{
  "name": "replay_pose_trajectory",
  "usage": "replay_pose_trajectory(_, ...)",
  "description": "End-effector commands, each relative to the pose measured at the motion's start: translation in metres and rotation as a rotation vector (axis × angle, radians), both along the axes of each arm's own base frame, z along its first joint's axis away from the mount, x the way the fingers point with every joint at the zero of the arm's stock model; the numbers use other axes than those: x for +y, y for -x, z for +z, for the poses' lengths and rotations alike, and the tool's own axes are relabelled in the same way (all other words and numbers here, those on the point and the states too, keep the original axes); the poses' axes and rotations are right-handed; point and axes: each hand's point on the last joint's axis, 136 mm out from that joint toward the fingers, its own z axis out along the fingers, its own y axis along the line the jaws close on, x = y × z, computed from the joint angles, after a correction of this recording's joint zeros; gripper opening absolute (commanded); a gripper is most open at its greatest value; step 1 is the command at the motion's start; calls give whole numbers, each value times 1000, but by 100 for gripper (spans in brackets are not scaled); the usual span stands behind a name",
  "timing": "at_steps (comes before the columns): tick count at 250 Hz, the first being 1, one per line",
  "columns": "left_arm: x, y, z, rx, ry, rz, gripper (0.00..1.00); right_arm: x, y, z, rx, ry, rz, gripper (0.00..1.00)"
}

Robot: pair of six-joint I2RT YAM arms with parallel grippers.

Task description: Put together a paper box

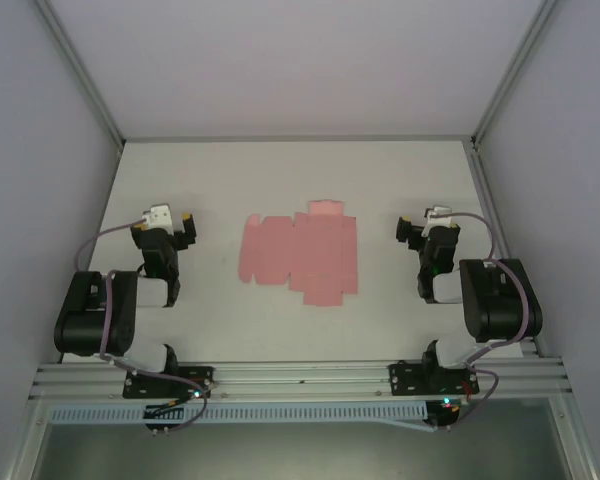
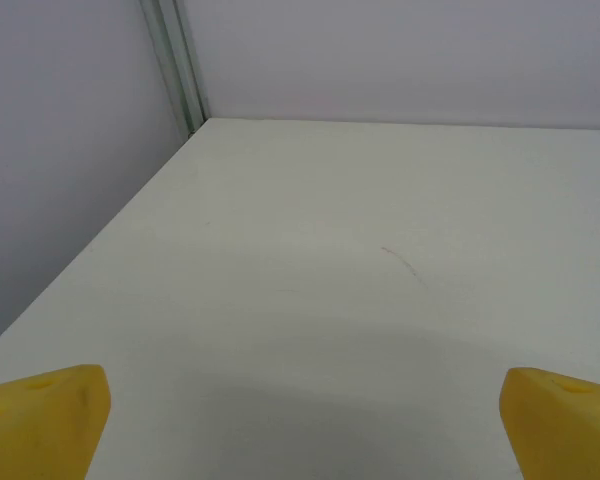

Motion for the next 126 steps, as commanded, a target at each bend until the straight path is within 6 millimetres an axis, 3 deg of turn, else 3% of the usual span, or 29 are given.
replay_pose_trajectory(1, 0, 0, 6, -26, -15, -8, 100, -2, -2, 5, -17, -5, -3, 100)
replay_pose_trajectory(104, 0, -1, 5, -22, -16, -13, 100, -1, -2, 4, -12, -8, 0, 100)
replay_pose_trajectory(126, -15, -9, 2, 10, -27, -99, 100, -1, -2, 4, -13, -7, -2, 100)
